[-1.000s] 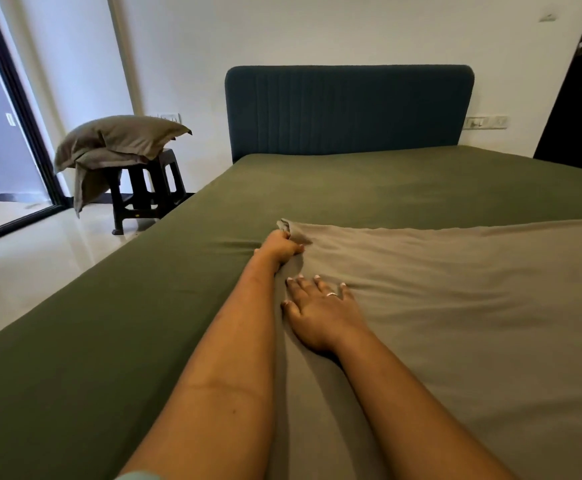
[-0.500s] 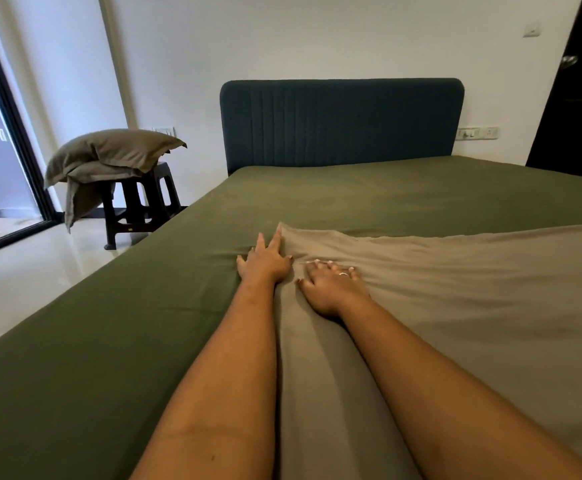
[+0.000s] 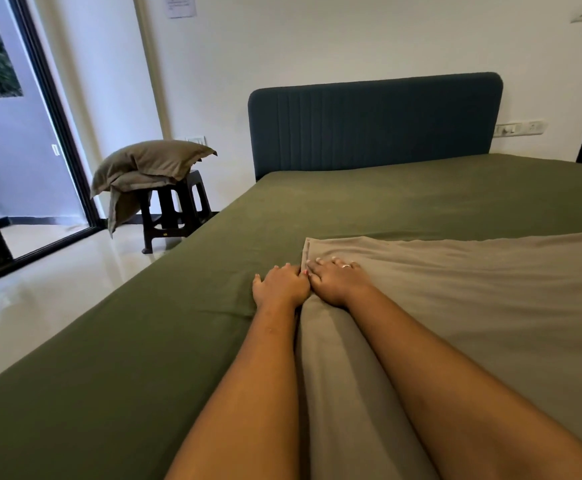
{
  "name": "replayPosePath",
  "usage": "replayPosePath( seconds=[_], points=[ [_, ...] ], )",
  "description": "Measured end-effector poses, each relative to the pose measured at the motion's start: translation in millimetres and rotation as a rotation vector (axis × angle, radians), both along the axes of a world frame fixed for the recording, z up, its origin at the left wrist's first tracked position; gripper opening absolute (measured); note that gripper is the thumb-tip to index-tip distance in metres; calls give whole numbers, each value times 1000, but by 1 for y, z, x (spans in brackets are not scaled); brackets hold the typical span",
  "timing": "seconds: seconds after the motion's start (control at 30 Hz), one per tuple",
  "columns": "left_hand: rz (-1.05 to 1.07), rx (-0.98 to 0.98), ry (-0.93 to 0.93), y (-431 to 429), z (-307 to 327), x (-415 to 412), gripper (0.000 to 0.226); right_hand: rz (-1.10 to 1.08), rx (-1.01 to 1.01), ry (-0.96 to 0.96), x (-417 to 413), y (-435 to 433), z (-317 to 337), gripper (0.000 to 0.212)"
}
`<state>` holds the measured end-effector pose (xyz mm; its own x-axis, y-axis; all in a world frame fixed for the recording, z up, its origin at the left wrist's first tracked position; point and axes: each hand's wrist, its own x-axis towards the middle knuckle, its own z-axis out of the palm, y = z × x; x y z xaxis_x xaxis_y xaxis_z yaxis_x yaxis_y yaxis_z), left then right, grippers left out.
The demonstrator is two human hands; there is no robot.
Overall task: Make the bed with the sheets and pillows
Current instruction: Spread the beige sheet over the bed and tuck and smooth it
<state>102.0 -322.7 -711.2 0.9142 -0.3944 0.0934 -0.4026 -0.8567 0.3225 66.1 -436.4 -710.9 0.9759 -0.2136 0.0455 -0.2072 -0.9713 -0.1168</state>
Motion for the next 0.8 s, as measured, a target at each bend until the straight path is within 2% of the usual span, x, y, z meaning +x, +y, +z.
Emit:
replayPosePath(
  seconds=[0.23, 0.47, 0.53, 0.6, 0.63, 0.67, 0.73, 0.77, 0.8],
  points=[
    [-49, -27, -1, 52, 0, -57, 47, 97, 20, 33, -59, 48, 2, 55],
    [-166, 45, 36, 109, 8, -130, 46, 129, 100, 52, -143, 100, 9, 57],
    [-184, 2, 64, 125, 12, -151, 46, 123, 114, 42, -168, 117, 15, 58],
    [-174, -132, 120, 141, 14, -166, 45, 140, 135, 63, -192, 138, 19, 60],
    [-150, -213, 133, 149, 14, -173, 45, 165, 195, 68, -204, 150, 22, 60],
    [-115, -283, 131, 157, 15, -180, 43, 200, 346, 72, -216, 158, 25, 59],
    [-44, -370, 128, 169, 19, -190, 36, 250, 799, 109, -241, 165, 41, 55],
    [-30, -389, 137, 173, 20, -194, 32, 257, 871, 73, -251, 158, 48, 54],
    [-36, -397, 148, 175, 21, -198, 30, 213, 758, 29, -257, 145, 53, 54]
  ],
)
